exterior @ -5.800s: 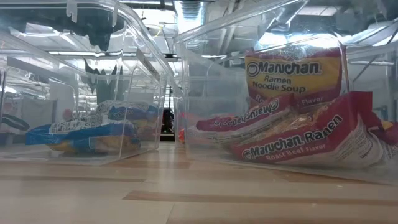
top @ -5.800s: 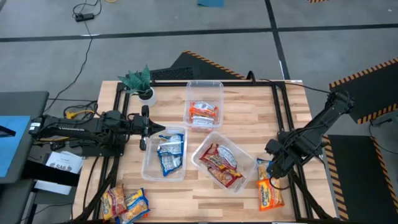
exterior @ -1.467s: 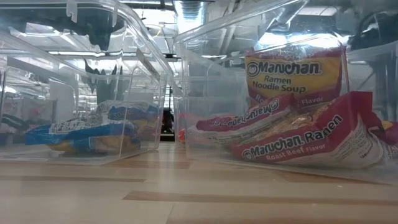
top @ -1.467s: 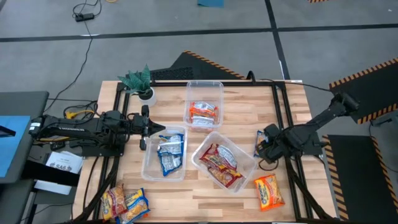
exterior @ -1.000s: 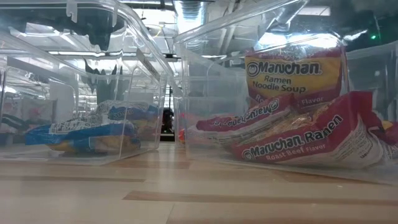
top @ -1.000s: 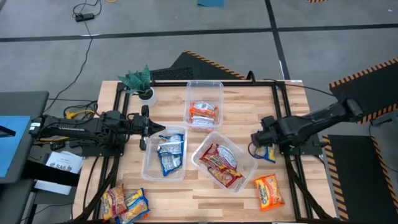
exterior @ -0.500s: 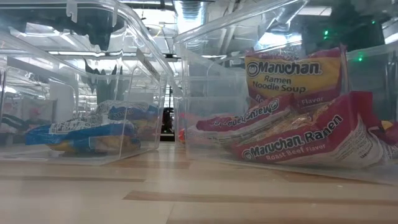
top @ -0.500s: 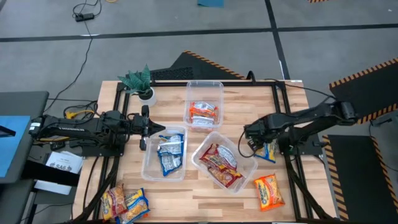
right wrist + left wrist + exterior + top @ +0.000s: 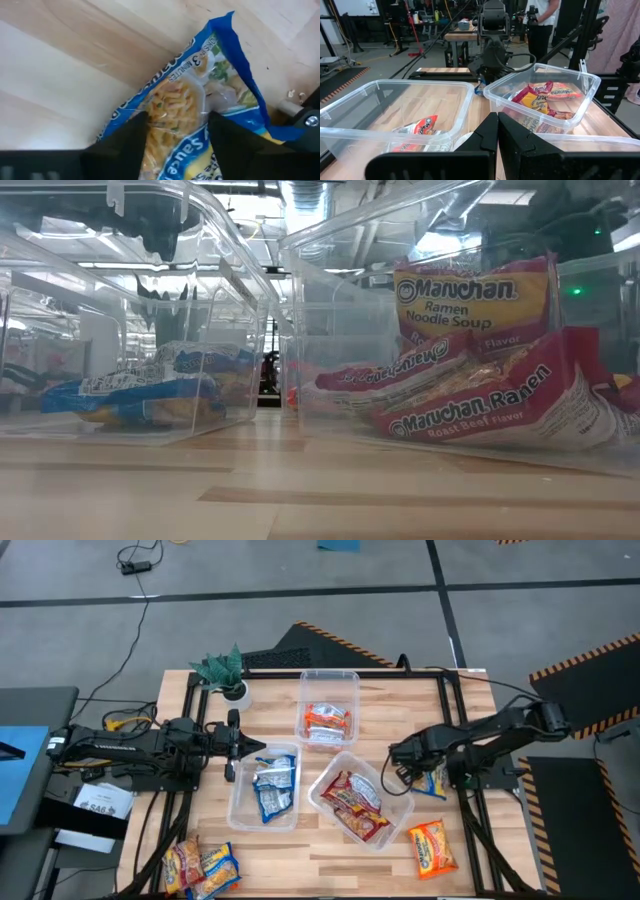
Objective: Sort Maruchan noodles
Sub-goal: Put the blue noodle pack into the bottom left transparent bin
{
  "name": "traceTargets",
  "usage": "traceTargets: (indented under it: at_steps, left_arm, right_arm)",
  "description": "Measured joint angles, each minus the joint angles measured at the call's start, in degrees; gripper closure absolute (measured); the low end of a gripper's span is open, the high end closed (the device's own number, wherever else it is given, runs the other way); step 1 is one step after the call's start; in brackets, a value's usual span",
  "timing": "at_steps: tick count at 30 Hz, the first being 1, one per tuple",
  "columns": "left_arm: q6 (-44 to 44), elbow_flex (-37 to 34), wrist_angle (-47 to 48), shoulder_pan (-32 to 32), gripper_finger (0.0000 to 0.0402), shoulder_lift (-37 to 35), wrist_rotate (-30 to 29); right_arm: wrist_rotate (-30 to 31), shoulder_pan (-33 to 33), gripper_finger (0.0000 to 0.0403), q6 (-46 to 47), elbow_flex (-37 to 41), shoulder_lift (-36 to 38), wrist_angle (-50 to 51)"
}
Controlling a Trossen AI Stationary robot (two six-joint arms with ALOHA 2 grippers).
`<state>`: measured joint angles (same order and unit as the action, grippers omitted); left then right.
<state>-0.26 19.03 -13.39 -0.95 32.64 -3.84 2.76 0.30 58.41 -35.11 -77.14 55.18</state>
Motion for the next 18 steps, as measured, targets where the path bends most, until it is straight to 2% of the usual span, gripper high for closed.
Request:
traceTargets:
  at_steps: [5, 7, 11, 18]
  left_arm:
    - [-0.01, 0.0, 0.05, 0.0, 0.0401, -0.02, 0.02]
    - [-0.23, 0.0, 0.17, 0.02, 0.0401, -0.02, 0.04]
    - [-0.23, 0.0, 0.21, 0.02, 0.0401, -0.02, 0.04]
    - [0.43, 0.0, -0.15, 0.02, 0.0402, -0.02, 0.02]
  right_arm:
    - [2.01, 0.81, 0.0342, -0.82, -0.3, -1.69, 0.7]
    - [2.43, 0.83, 0.0383, -1.87, -0.44, -2.3, 0.89]
    - [3.11, 0.81, 0.0394, -2.15, -1.61, -2.24, 2.69]
    - [9.3, 0.72, 0.0398, -1.86, -9.04, 3.54, 12.78]
